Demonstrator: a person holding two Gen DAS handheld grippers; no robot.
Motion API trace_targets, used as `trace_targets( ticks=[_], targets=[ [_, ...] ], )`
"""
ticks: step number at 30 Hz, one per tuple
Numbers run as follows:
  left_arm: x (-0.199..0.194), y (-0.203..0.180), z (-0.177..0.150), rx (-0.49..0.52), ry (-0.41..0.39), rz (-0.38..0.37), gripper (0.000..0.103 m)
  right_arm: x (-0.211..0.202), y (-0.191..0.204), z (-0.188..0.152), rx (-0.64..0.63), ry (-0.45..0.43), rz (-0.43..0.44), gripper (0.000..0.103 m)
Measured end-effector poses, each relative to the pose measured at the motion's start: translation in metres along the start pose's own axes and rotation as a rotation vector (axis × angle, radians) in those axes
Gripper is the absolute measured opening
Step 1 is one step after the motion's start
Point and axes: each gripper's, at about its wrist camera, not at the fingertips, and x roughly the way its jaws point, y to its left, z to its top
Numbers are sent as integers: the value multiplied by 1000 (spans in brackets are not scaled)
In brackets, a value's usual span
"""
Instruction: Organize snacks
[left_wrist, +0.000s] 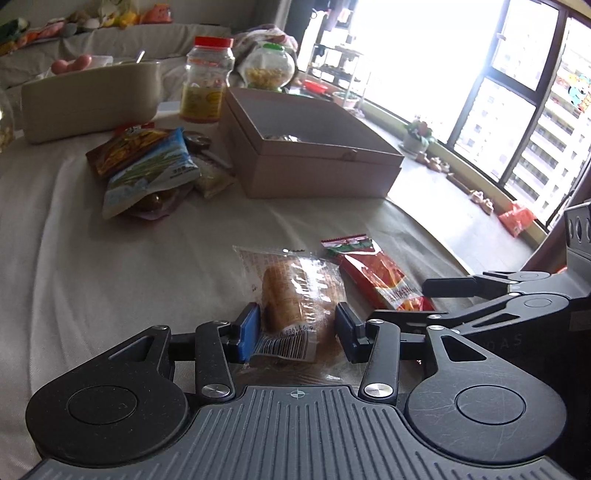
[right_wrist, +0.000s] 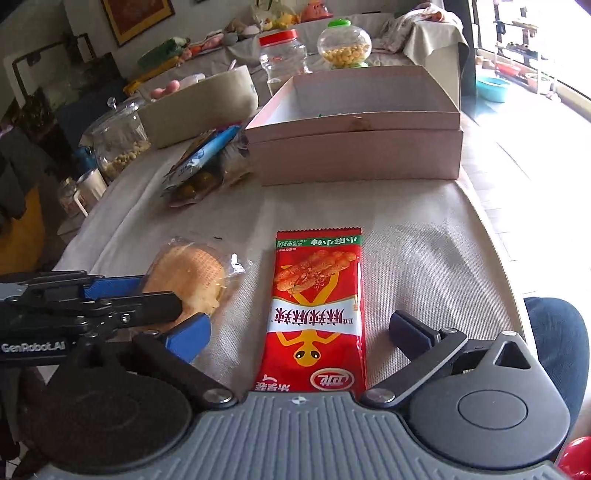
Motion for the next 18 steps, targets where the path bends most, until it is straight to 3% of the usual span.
trace_targets(
  ticks=[3,9,12,18],
  targets=[
    [7,0,5,-1,7,5,57,-2,5,0,-78,22,-17,100],
    [11,-6,12,66,11,30,61,-23,13,-8,-207,-98,-178,97],
    [2,-7,16,95,-9,80,56,-22,7,-8,-193,-92,-198,97],
    [-18,-22,20,146,-48,48,54,-13,-6,-11,-129,-61,-190,97]
  ],
)
